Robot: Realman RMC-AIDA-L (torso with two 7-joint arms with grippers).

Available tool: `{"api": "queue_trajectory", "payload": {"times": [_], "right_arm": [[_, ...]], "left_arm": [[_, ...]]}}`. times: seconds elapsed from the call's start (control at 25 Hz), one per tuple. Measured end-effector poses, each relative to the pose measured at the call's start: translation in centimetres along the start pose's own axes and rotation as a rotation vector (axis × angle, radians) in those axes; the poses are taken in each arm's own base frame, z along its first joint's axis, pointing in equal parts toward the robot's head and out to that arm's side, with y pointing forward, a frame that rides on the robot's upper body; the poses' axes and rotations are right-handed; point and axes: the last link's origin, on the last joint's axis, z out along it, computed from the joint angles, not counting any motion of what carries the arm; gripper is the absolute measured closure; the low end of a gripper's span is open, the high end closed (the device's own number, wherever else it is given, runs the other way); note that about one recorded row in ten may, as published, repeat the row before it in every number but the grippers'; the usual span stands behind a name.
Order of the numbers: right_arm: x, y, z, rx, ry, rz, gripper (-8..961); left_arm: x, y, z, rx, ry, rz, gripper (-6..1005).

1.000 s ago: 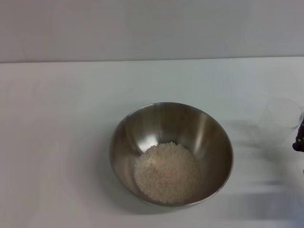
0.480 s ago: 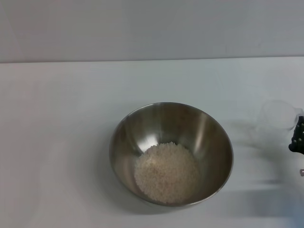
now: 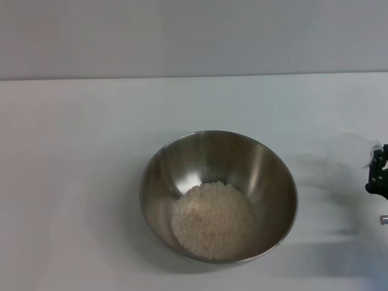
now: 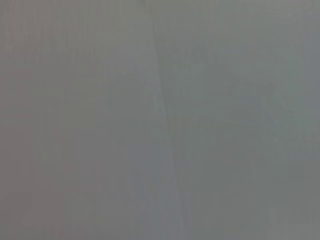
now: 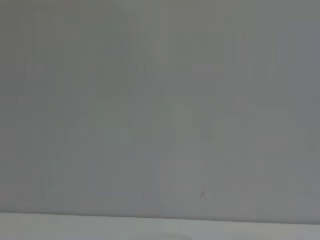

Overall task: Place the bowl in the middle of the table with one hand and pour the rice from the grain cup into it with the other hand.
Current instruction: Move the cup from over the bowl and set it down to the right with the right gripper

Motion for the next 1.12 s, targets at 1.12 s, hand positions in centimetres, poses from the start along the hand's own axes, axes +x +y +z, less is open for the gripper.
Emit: {"api": "queue_trajectory", "payload": {"times": [1.12], "right_arm": [[1.0,0.2,-1.3,0.006,0.042,0.024,684]], "left_arm": [[0.1,0.1,0.1,-0.001,0.005,0.002,211]]}}
